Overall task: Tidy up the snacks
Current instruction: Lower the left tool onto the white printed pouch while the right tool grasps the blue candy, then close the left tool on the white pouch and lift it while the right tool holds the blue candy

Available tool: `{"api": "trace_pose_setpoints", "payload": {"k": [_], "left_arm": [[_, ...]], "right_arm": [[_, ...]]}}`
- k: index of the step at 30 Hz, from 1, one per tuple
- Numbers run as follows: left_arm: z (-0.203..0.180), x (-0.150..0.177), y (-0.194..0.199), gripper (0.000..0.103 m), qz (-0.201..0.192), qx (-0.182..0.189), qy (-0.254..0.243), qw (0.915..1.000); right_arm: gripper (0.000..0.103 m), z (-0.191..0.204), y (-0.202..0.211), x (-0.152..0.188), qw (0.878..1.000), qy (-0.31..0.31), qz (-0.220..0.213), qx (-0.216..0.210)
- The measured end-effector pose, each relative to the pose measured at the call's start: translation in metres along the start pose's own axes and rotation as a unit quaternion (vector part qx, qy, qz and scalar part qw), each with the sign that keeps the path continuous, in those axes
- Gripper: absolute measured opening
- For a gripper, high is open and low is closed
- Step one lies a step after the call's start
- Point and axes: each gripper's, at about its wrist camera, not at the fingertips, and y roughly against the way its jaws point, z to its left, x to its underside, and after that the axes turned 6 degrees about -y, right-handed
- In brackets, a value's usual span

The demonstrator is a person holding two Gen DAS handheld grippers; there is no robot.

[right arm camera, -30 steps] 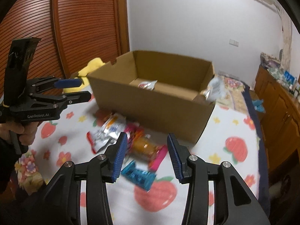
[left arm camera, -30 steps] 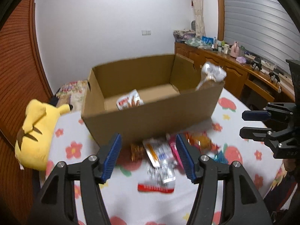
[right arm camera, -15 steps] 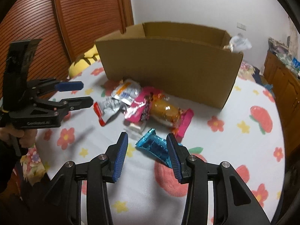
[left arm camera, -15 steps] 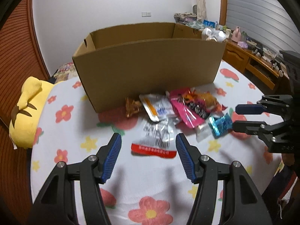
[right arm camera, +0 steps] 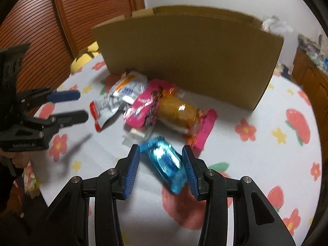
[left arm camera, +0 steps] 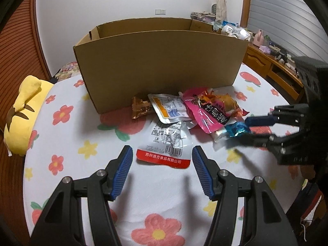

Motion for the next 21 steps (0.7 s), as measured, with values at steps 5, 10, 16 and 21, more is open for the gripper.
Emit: {"api": "trace_pose_setpoints", "payload": {"k": [5, 10, 16, 21], "left_arm": [[0.000, -0.003, -0.007, 0.061, 0.003, 0.004, 0.002, 1.0000], [0.002, -0.007, -0.020, 0.061, 0.015, 0.006, 0.003, 0.9999], [0.005, -0.015, -0.029, 0.061, 0.019, 0.013, 0.006, 0.9997], [0.004, -0.020, -0.038, 0.066, 0.024, 0.019, 0.005, 0.9995]], "right_arm": [[0.043, 0.004, 0.003, 0.008, 1.000, 0.009, -0.001, 0.005], [0.038, 0.003, -0.005, 0.007, 1.000, 0.002, -0.001, 0.016], [0.024, 0.008, 0.001, 0.015, 0.999, 0.014, -0.011, 0.027], [0.024, 0.005, 0.016, 0.028, 0.999, 0.008, -0.034, 0.038]]}}
